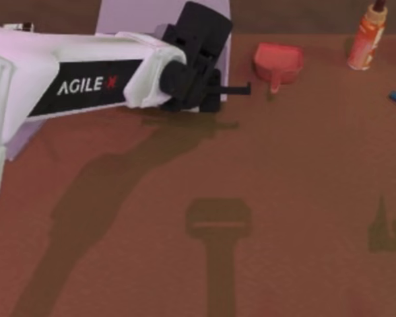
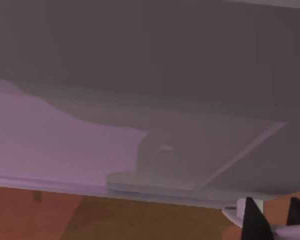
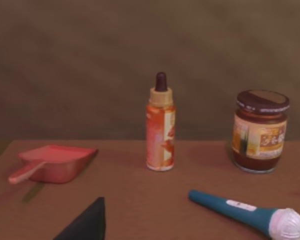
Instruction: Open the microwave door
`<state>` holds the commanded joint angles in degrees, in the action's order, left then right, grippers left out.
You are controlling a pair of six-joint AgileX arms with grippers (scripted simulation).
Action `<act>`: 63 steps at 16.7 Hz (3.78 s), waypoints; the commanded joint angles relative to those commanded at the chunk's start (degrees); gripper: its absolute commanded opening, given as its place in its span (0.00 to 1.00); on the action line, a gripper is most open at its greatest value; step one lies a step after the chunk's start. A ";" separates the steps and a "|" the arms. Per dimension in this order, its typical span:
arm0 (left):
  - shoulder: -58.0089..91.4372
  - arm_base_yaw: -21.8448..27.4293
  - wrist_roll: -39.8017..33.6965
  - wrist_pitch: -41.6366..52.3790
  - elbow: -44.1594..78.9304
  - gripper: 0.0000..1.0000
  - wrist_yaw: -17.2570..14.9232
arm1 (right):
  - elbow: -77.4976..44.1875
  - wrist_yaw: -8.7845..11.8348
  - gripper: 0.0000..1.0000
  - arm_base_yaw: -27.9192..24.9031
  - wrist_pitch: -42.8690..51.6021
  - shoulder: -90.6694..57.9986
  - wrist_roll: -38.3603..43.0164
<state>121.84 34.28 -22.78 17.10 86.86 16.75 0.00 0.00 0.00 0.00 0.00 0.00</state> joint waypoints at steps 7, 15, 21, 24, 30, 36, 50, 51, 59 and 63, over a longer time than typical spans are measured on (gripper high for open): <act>0.00 0.00 0.00 0.00 0.00 0.00 0.00 | 0.00 0.00 1.00 0.00 0.00 0.00 0.00; 0.00 0.00 0.00 0.00 0.00 0.00 0.00 | 0.00 0.00 1.00 0.00 0.00 0.00 0.00; 0.00 0.00 0.00 0.00 0.00 0.00 0.00 | 0.00 0.00 1.00 0.00 0.00 0.00 0.00; -0.08 0.30 0.27 -0.19 -0.48 0.00 -0.65 | 0.00 0.00 1.00 0.00 0.00 0.00 0.00; -2.36 -0.54 3.14 -2.34 -3.84 0.00 -2.35 | 0.00 0.00 1.00 0.00 0.00 0.00 0.00; -2.36 -0.55 3.14 -2.34 -3.86 0.00 -2.36 | 0.00 0.00 1.00 0.00 0.00 0.00 0.00; -2.36 -0.55 3.14 -2.34 -3.86 0.00 -2.36 | 0.00 0.00 1.00 0.00 0.00 0.00 0.00; -2.36 -0.55 3.14 -2.34 -3.86 0.00 -2.36 | 0.00 0.00 1.00 0.00 0.00 0.00 0.00; -3.32 -0.57 4.39 -3.21 -5.32 0.00 -3.61 | 0.00 0.00 1.00 0.00 0.00 0.00 0.00; -4.52 -1.18 6.19 -4.33 -7.31 0.00 -4.74 | 0.00 0.00 1.00 0.00 0.00 0.00 0.00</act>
<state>117.32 33.10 -16.59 12.77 79.55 12.00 0.00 0.00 0.00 0.00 0.00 0.00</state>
